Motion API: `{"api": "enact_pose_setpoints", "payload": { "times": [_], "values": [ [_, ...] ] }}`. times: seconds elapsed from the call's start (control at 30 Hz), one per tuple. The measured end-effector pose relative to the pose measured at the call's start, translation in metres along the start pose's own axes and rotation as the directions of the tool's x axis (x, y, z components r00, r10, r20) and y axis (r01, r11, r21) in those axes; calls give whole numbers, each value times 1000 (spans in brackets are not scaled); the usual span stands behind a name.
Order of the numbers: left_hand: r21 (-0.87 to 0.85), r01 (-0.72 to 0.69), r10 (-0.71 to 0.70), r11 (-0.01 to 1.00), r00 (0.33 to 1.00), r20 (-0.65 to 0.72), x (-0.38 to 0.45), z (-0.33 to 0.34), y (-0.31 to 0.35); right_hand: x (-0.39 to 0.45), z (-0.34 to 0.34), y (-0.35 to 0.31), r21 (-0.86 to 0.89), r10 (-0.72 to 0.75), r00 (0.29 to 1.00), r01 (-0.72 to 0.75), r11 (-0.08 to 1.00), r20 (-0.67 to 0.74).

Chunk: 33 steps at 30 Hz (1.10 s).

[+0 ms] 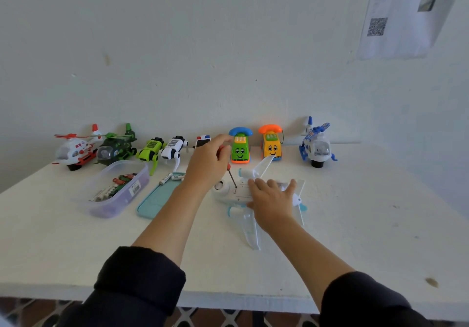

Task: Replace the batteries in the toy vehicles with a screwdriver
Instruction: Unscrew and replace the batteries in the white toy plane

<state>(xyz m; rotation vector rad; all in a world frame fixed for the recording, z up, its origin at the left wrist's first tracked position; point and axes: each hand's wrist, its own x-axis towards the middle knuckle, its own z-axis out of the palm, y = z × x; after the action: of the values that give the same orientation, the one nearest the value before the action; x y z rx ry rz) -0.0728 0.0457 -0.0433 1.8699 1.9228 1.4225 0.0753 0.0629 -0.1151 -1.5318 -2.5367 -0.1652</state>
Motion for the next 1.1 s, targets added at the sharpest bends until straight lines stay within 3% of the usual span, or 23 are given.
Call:
{"api": "enact_pose_setpoints", "payload": {
  "times": [0.13,0.2,0.3,0.4,0.53,0.67,0.8,0.97,1.1],
  "values": [
    [238,83,-69,968,995,-67,3,-4,2,6,-10,-1,0,1,999,-1,1000,46],
    [395,144,-148,907,989,-20,7,-6,8,8,-13,-1,-11,3,998,-3,1000,66],
    [173,188,-214,967,965,150,17,-5,9,11,-16,-1,-24,6,997,-4,1000,75],
    [-51,84,-71,995,976,207,5,6,1,12,-15,-2,-41,13,997,-9,999,81],
    [-10,-72,72,997,997,9,-1,8,-10,11,-18,-4,-41,21,996,-17,999,84],
    [147,14,-6,989,998,-58,4,1,-14,10,-19,-5,-50,25,996,-21,999,91],
    [174,111,-109,978,994,-18,7,-10,-9,13,-19,-3,-55,21,996,-16,998,85],
    [-89,56,-47,994,994,101,1,-16,-17,16,-17,0,-43,22,996,-18,999,86],
    [-93,46,-36,995,993,112,1,-20,-18,17,-16,2,-44,9,995,-5,999,97]
  ]
}}
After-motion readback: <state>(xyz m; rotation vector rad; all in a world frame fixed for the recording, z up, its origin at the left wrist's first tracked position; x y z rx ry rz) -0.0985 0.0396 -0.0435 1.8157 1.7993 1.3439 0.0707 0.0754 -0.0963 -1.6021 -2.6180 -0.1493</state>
